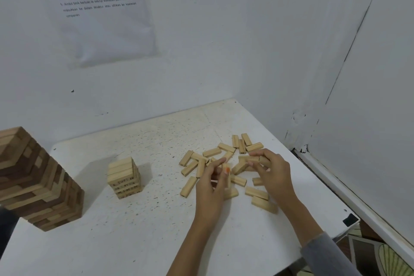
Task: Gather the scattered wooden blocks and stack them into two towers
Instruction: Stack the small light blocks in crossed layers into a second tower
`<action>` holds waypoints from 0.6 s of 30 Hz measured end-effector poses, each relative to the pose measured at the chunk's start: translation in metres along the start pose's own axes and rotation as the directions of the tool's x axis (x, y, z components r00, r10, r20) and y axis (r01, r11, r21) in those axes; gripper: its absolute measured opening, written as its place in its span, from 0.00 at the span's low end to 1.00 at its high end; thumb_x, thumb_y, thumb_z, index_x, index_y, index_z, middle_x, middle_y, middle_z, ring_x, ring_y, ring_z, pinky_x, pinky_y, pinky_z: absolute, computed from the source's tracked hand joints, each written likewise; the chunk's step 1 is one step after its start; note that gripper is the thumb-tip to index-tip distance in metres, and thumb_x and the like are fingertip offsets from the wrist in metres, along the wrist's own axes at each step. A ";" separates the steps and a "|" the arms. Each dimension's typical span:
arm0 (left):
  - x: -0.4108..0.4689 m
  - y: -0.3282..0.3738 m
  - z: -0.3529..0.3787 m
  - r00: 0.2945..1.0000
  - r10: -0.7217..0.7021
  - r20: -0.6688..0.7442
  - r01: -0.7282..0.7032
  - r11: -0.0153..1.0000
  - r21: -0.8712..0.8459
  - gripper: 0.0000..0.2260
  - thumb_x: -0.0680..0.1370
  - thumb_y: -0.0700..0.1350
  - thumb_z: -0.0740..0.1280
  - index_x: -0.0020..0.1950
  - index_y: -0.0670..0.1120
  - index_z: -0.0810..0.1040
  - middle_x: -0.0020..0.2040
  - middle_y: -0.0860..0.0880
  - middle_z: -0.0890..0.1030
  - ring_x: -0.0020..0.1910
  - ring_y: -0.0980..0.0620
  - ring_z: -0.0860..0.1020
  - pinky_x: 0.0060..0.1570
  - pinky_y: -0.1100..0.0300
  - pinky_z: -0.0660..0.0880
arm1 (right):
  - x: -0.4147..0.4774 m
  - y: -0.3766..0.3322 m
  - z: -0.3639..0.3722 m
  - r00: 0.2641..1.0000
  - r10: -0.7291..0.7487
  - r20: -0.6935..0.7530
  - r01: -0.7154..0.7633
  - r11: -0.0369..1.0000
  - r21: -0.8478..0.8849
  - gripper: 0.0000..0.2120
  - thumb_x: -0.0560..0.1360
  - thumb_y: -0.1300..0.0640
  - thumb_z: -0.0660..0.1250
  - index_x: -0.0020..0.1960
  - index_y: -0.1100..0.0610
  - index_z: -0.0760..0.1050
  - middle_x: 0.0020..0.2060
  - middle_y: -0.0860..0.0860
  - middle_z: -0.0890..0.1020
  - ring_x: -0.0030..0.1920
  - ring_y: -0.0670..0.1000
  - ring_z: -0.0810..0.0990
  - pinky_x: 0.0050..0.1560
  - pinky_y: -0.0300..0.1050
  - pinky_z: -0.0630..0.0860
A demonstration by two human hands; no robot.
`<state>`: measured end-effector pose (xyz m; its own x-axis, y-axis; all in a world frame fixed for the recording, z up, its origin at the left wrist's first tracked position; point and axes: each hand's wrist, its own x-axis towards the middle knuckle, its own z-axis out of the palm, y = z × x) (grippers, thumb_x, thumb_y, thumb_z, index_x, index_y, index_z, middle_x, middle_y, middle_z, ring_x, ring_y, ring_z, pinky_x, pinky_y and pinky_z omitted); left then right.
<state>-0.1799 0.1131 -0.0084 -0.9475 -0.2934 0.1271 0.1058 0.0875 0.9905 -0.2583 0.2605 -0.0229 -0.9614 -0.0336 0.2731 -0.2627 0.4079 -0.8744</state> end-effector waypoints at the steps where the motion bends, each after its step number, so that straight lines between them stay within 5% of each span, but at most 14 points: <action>1: -0.001 0.001 -0.003 1.000 0.000 -0.010 0.000 1.000 -0.002 0.10 0.81 0.44 0.64 0.60 0.53 0.78 0.43 0.50 0.76 0.40 0.60 0.75 0.39 0.70 0.71 | -0.003 -0.004 0.002 1.000 -0.003 -0.011 0.003 1.000 0.011 0.09 0.73 0.60 0.73 0.49 0.47 0.79 0.45 0.45 0.82 0.49 0.46 0.77 0.44 0.29 0.71; 5: -0.006 0.002 -0.014 0.995 0.035 -0.089 -0.030 0.998 0.058 0.10 0.80 0.47 0.64 0.61 0.52 0.79 0.50 0.50 0.79 0.42 0.60 0.76 0.42 0.70 0.72 | -0.013 -0.024 0.009 0.997 -0.065 -0.028 0.068 0.990 0.126 0.09 0.75 0.62 0.70 0.50 0.48 0.79 0.48 0.41 0.82 0.53 0.43 0.79 0.53 0.38 0.74; 8: -0.011 0.002 -0.026 0.987 0.065 -0.145 -0.053 0.995 0.086 0.10 0.80 0.47 0.64 0.60 0.55 0.79 0.52 0.50 0.77 0.45 0.60 0.76 0.45 0.70 0.72 | -0.023 -0.044 0.017 0.993 -0.098 0.064 0.082 0.972 0.221 0.10 0.78 0.60 0.66 0.51 0.45 0.78 0.50 0.42 0.82 0.51 0.39 0.79 0.53 0.33 0.73; 12: -0.022 0.004 -0.044 0.974 0.058 -0.218 -0.045 0.997 0.064 0.10 0.80 0.46 0.64 0.59 0.58 0.78 0.51 0.51 0.76 0.46 0.57 0.77 0.47 0.67 0.73 | -0.041 -0.061 0.037 0.982 -0.056 0.183 0.009 0.969 0.248 0.11 0.75 0.63 0.70 0.54 0.50 0.75 0.39 0.43 0.77 0.41 0.34 0.76 0.45 0.28 0.71; 18: -0.046 -0.003 -0.073 0.987 -0.001 -0.161 0.011 0.998 0.058 0.10 0.80 0.44 0.64 0.58 0.53 0.80 0.49 0.51 0.80 0.42 0.58 0.77 0.42 0.66 0.74 | -0.068 -0.071 0.065 0.970 -0.078 0.231 -0.005 0.941 0.338 0.04 0.76 0.61 0.69 0.49 0.57 0.81 0.44 0.45 0.84 0.47 0.37 0.80 0.46 0.27 0.70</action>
<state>-0.1145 0.0569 -0.0130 -0.8869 -0.4425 0.1323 0.0777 0.1395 0.9872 -0.1795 0.1749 -0.0056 -0.9307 -0.2755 0.2406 -0.2705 0.0760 -0.9597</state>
